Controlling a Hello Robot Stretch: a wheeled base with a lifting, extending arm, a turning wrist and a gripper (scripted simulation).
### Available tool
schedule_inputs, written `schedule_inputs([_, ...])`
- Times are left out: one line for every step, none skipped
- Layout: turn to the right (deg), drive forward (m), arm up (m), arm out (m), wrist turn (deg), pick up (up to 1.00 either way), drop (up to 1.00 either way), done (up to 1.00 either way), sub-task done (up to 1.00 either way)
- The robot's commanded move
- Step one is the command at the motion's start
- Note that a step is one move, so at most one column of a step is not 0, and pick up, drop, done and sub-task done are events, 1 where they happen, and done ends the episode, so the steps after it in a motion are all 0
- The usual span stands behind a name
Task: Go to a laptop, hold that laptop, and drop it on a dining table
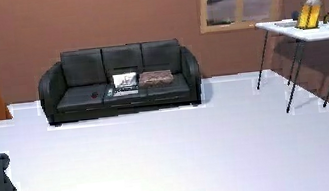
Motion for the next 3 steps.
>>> schedule_inputs([0.0,1.0,0.0,0.0,0.0,0.0,0.0,0.0,0.0])
schedule_inputs([0.0,0.5,0.0,0.0,0.0,0.0,0.0,0.0,0.0])
schedule_inputs([-45.0,0.0,0.0,0.0,0.0,0.0,0.0,0.0,0.0])
